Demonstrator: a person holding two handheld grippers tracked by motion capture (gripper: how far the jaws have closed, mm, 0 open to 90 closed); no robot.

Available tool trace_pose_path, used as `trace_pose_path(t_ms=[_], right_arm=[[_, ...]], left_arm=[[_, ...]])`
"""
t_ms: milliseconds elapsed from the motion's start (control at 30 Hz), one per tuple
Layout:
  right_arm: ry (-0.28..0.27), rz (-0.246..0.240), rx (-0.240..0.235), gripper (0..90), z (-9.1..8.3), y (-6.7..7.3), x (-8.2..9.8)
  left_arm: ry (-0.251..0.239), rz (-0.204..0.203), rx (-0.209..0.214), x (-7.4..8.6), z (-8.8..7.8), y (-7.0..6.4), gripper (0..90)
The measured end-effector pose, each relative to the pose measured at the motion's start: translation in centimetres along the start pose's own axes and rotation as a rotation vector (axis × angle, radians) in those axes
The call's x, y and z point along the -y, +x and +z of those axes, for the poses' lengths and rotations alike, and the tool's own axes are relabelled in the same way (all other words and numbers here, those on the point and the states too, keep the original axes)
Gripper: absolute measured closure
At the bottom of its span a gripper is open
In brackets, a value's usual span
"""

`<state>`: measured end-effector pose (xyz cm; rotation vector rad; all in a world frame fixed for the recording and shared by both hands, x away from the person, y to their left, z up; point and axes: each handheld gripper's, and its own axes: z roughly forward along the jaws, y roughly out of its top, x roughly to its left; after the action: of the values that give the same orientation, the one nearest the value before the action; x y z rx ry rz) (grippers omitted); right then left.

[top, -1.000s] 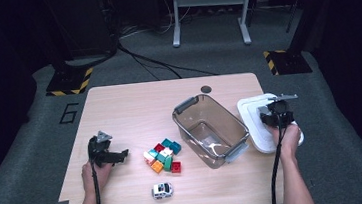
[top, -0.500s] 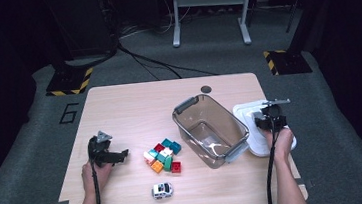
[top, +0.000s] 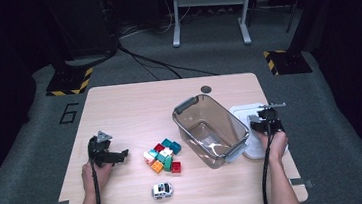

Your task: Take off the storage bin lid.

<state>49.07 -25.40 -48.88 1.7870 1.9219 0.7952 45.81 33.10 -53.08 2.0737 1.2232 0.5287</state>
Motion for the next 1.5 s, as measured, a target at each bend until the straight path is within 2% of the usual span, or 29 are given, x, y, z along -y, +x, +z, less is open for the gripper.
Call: trace_pose_path(t_ms=[33, 67, 133, 233, 367, 400, 433, 467, 500, 533, 567, 600, 700, 733, 800, 900, 933, 1100, 1133, 1200, 1267, 1300, 1333, 1367, 1500], right_arm=[[0.007, 0.014, -0.001, 61.5, 0.0, 0.0, 0.0], [0.007, 0.014, -0.001, 61.5, 0.0, 0.0, 0.0], [-0.002, 0.012, -0.002, 55.6, -0.2, -0.1, 0.0], [-0.003, 0.012, 0.004, 44.2, -0.8, -0.1, 0.1], [-0.014, 0.016, -0.037, 32.2, -1.9, -0.5, 0.4], [-0.011, 0.031, -0.044, 27.4, -2.6, -0.5, 0.5], [-0.011, 0.031, -0.044, 27.4, -2.6, -0.5, 0.5], [-0.014, 0.020, -0.054, 22.1, -3.4, -0.6, 0.7], [-0.014, 0.020, -0.054, 22.1, -3.4, -0.6, 0.7], [-0.037, -0.012, -0.055, 18.0, -4.2, -0.7, 1.0], [-0.037, -0.012, -0.055, 18.0, -4.2, -0.7, 1.0], [-0.046, -0.037, -0.048, 15.6, -4.6, -0.7, 1.3], [-0.051, -0.066, -0.042, 12.6, -5.5, -0.6, 2.1], [-0.051, -0.063, -0.035, 11.2, -5.8, -0.5, 2.4], [-0.044, -0.096, -0.036, 3.3, -6.3, -0.7, 3.4], [-0.040, -0.109, -0.038, 1.2, -6.5, -1.0, 4.0], [-0.043, -0.112, -0.051, 0.0, -6.8, -1.2, 4.7], [-0.049, -0.119, -0.071, 0.0, -7.3, -1.1, 6.4], [-0.054, -0.119, -0.081, 0.0, -7.6, -0.9, 7.4], [-0.058, -0.120, -0.084, 0.0, -7.7, -0.6, 8.0], [-0.073, -0.138, -0.094, 0.0, -8.0, -0.3, 9.7], [-0.073, -0.138, -0.094, 0.0, -8.0, -0.3, 9.7], [-0.069, -0.138, -0.099, 0.0, -7.9, -0.2, 10.7], [-0.069, -0.138, -0.099, 0.0, -7.9, -0.2, 10.7], [-0.079, -0.116, -0.084, 0.0, -7.8, -0.2, 12.6]], left_arm=[[0.000, 0.000, 0.000, 0.0, 0.0, 0.0, 0.2], [-0.005, -0.002, -0.001, 0.0, 0.0, 0.0, 0.2], [-0.006, -0.003, -0.002, 0.0, 0.0, 0.0, 0.2], [-0.005, -0.001, -0.001, 0.0, 0.0, 0.0, 0.2], [0.003, 0.000, 0.002, 0.0, 0.0, 0.0, 0.2], [-0.004, -0.001, -0.001, 0.0, 0.0, 0.0, 0.2], [-0.005, -0.002, -0.001, 0.0, 0.0, 0.0, 0.2], [-0.005, -0.003, -0.002, 0.0, 0.0, 0.0, 0.2], [-0.006, -0.003, -0.002, 0.0, 0.0, 0.0, 0.2], [-0.006, -0.003, -0.002, 0.0, 0.0, 0.0, 0.2], [-0.006, -0.003, -0.002, 0.0, 0.0, 0.0, 0.2], [-0.006, -0.003, -0.002, 0.0, 0.0, 0.0, 0.2], [-0.004, -0.001, -0.001, 0.0, 0.0, 0.0, 0.2], [-0.005, -0.001, -0.002, 0.0, 0.0, 0.0, 0.2], [-0.003, 0.000, -0.002, 0.0, 0.0, 0.0, 0.2], [-0.006, -0.003, -0.003, 0.0, 0.0, 0.0, 0.2], [-0.009, -0.004, -0.004, 0.0, 0.1, 0.0, 0.3], [-0.006, -0.003, -0.003, 0.0, 0.0, 0.0, 0.2], [-0.005, -0.002, -0.003, 0.0, 0.0, 0.0, 0.3], [-0.005, -0.002, -0.003, 0.0, 0.0, 0.0, 0.3], [-0.005, -0.002, -0.003, 0.0, 0.0, 0.0, 0.3], [-0.004, -0.002, -0.003, 0.0, 0.0, 0.0, 0.3], [-0.004, -0.002, -0.003, 0.0, 0.0, 0.0, 0.3], [-0.004, -0.001, -0.003, 0.0, 0.0, 0.0, 0.3], [-0.004, -0.001, -0.002, 0.0, 0.0, 0.0, 0.3]])
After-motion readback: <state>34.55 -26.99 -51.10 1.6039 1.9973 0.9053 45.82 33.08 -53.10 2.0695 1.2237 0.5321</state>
